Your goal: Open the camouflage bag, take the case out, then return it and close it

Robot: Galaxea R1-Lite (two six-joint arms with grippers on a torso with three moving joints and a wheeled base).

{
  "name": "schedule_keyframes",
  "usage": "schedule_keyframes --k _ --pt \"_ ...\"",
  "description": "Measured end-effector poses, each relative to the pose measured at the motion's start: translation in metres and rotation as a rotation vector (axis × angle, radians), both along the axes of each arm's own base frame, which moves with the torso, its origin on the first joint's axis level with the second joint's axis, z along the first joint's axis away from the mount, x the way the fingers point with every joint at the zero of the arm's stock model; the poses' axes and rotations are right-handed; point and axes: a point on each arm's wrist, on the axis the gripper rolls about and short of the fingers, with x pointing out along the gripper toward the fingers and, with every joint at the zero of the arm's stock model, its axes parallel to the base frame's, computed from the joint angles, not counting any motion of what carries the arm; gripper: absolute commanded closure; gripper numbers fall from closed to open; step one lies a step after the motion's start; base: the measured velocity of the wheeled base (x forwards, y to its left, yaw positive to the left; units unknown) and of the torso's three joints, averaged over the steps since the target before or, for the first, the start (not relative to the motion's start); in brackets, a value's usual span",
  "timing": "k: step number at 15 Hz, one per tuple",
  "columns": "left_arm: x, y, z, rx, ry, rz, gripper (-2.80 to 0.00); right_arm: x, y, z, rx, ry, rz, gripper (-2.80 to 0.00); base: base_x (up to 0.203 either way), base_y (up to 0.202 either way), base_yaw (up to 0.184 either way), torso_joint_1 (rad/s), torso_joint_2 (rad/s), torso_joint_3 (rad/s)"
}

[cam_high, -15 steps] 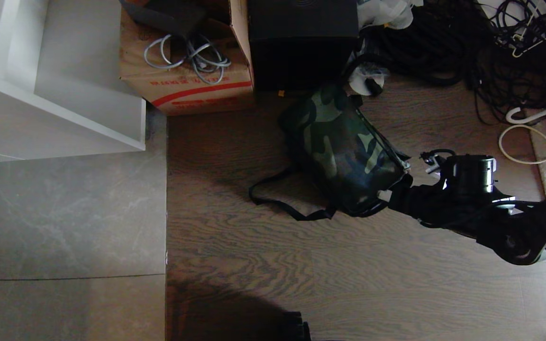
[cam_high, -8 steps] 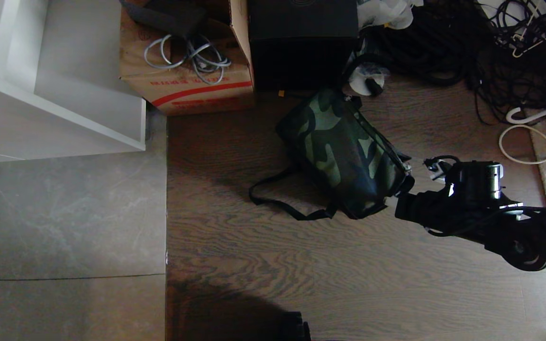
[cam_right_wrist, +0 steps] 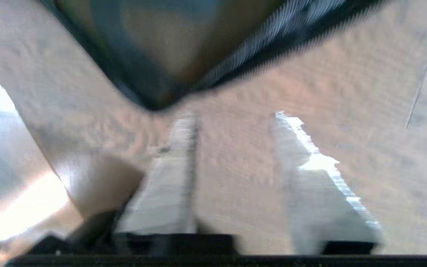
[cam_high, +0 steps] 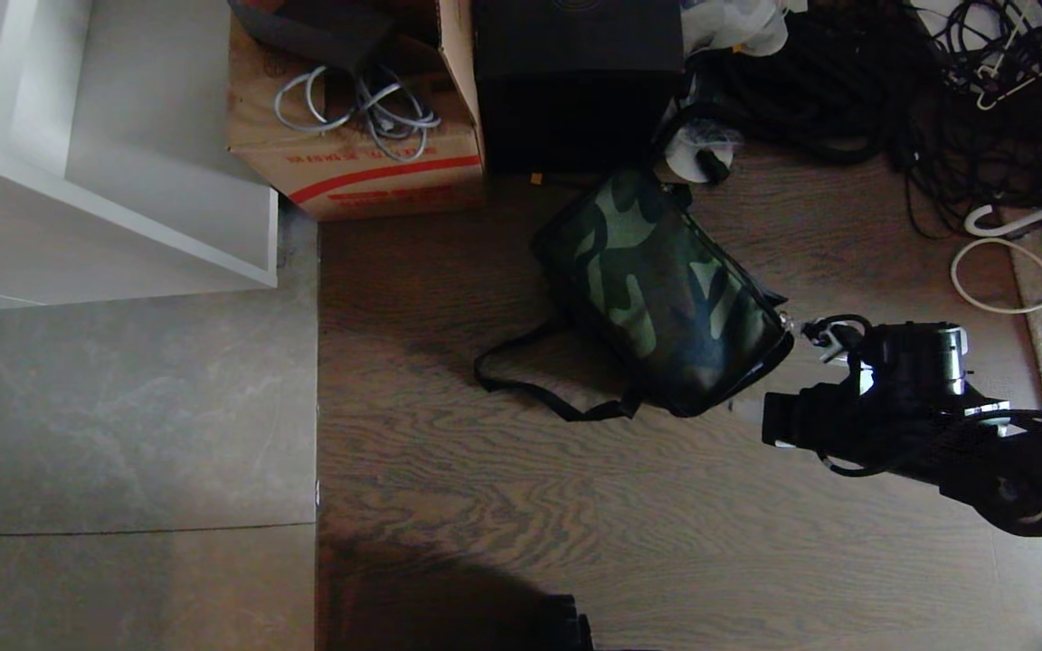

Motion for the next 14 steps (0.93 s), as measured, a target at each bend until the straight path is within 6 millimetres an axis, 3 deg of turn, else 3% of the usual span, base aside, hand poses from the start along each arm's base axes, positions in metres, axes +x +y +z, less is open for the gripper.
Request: schedule_keyframes --k 7,8,10,14 --pt "0.0 0.0 0.0 0.0 0.0 0.0 0.0 -0.02 -0.003 0.011 0.049 0.025 0.042 -2.8 0.0 0.0 0.0 0.0 0.0 0.0" --pt "0.0 0.0 0.0 0.0 0.0 0.0 0.0 -0.027 -0.004 0.014 0.077 0.035 0.057 0.0 0.0 0.0 0.0 0.0 0.0 0.0" --pt "0.0 0.0 0.0 0.001 0.0 0.0 0.0 -0.046 -0.006 0.019 0.121 0.059 0.094 0.0 0.0 0.0 0.0 0.0 0.0 0.0" --pt "0.0 0.0 0.0 0.0 0.0 0.0 0.0 -0.104 -0.015 0.031 0.177 0.12 0.167 0.0 0.0 0.0 0.0 0.0 0.0 0.0"
